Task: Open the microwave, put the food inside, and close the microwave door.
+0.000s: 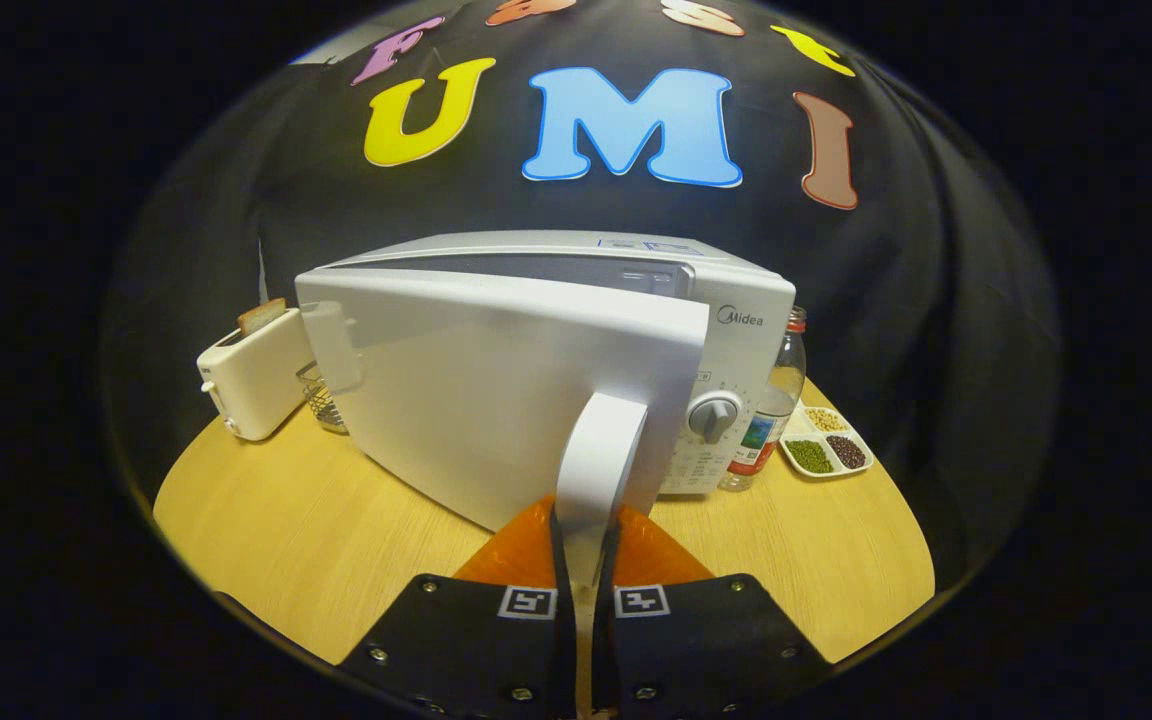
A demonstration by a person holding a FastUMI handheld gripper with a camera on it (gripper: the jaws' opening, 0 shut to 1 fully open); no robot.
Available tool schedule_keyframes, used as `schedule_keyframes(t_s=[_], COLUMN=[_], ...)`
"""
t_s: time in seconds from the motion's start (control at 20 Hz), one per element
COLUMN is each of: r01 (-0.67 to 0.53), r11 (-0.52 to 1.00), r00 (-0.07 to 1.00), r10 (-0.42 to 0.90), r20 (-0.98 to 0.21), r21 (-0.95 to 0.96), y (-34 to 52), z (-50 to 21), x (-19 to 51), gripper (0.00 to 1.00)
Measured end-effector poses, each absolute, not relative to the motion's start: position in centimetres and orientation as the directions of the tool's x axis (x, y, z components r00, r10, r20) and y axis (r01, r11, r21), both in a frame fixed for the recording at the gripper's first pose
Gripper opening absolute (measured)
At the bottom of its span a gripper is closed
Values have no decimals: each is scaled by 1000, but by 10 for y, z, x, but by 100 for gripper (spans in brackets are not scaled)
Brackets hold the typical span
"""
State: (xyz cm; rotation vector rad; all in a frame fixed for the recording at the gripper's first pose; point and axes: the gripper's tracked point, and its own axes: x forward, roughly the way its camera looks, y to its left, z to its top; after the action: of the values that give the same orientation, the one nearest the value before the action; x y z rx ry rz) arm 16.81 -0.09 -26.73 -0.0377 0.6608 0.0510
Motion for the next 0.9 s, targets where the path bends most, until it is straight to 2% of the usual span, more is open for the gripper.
schedule_keyframes(t_s=[0.25,0.3,0.6,0.9], r01=[-60,-63,-95,-124], r11=[998,998,994,987], r00=[784,784,785,778], r10=[60,68,109,159], r20=[-618,-617,-610,-607], r21=[21,29,56,99], y=[34,42,94,140], z=[-263,-262,-259,-258], x=[124,118,76,44], gripper=[8,13,20,19])
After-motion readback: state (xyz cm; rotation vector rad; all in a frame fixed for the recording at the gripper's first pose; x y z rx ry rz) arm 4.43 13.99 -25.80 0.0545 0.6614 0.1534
